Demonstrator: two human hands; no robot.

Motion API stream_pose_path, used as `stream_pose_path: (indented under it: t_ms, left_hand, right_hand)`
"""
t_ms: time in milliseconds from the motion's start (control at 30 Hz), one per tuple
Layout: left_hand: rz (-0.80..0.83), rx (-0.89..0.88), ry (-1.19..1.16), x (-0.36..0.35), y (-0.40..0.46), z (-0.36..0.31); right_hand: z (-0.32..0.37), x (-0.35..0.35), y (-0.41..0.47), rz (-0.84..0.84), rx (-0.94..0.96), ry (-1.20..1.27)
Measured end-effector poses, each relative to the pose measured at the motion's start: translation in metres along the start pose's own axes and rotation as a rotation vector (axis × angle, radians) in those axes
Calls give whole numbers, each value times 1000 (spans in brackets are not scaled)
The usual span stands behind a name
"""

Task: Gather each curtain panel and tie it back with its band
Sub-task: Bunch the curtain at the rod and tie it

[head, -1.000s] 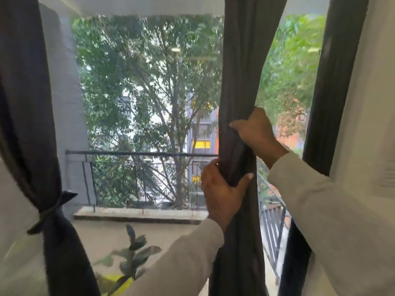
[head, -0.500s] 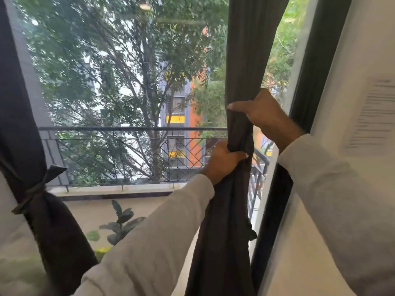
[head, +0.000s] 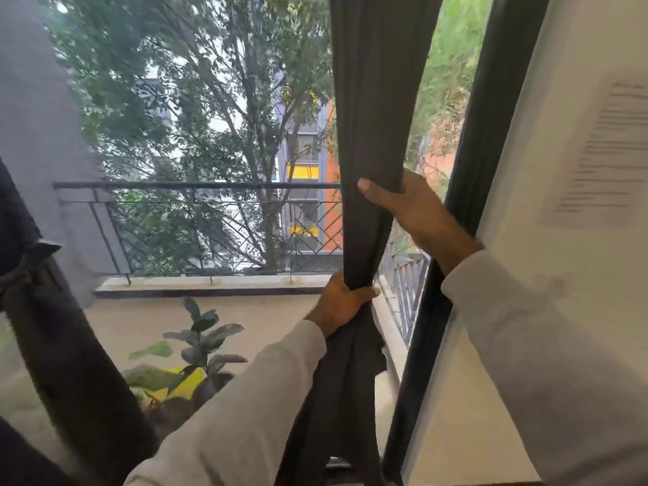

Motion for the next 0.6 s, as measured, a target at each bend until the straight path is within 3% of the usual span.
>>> stream_pose_path:
  t_ms: [133, 300, 467, 600]
  left_hand:
    - [-37, 50, -54, -16, -20, 17]
    - [-115, 101, -12, -26, -57, 32]
    - [-179, 165, -12, -33, -84, 39]
    - [-141, 198, -28, -43, -89, 35]
  right_hand:
    - [-50, 30, -24, -93, -61, 71]
    - [-170, 54, -68, -155, -286, 60]
    - [-271, 31, -134, 103, -474, -83]
    - [-300, 3, -156, 267, -440, -231]
Point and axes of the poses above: each hand's wrist, its own y-axis towards the middle knuckle, its own x-axis out of the back of the hand, z = x × y, the point moved 8 cm from there along y, towards the middle knuckle, and after that the axes turned 9 degrees about -x, right-handed, at the moved point
